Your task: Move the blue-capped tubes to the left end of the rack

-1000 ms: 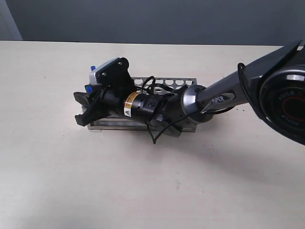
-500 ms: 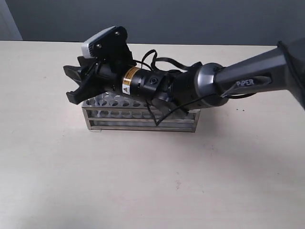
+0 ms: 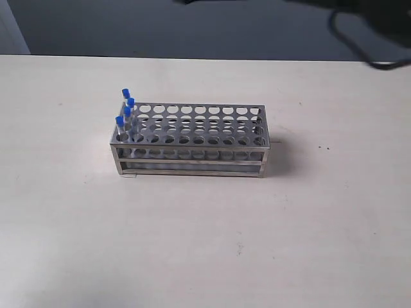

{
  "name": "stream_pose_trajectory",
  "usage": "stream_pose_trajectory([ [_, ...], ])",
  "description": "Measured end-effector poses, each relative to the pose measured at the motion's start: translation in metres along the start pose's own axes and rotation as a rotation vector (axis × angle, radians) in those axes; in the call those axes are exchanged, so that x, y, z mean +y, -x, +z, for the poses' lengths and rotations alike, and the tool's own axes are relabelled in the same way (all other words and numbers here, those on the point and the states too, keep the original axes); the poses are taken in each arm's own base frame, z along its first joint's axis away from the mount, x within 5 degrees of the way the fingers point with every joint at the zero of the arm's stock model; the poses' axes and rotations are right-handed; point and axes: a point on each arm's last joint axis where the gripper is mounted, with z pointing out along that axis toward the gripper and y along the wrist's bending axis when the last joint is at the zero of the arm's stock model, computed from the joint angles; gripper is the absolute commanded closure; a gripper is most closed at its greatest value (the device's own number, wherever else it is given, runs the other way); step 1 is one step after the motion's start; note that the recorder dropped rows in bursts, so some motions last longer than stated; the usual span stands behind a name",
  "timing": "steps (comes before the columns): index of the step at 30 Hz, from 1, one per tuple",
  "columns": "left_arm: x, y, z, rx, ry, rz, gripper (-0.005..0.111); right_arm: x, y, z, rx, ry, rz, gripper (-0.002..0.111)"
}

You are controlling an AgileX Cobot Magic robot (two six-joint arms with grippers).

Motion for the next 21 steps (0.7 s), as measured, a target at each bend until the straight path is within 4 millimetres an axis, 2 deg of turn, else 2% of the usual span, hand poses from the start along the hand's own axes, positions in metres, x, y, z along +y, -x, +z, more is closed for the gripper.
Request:
stream_pose_trajectory([
  [2, 0.000, 0.000, 0.000, 0.000, 0.000, 0.000, 0.106, -0.009, 0.013, -0.043, -0.050, -0.038, 0.010, 0.108],
  [4, 0.000, 0.000, 0.000, 0.000, 0.000, 0.000, 0.106, -0.013, 0.015, -0.085, -0.087, -0.065, 0.032, 0.108],
  [8, 0.000, 0.000, 0.000, 0.000, 0.000, 0.000, 0.106, -0.011, -0.005, -0.148, -0.102, -0.085, 0.099, 0.108],
  [11, 0.000, 0.000, 0.000, 0.000, 0.000, 0.000, 0.106, -0.008, -0.019, -0.177, -0.092, -0.087, 0.160, 0.108],
  [14, 0.000, 0.000, 0.000, 0.000, 0.000, 0.000, 0.106, -0.006, -0.030, -0.196, -0.058, -0.087, 0.207, 0.108],
  [21, 0.000, 0.000, 0.000, 0.000, 0.000, 0.000, 0.106, -0.006, -0.028, -0.225, -0.108, -0.114, 0.123, 0.108],
])
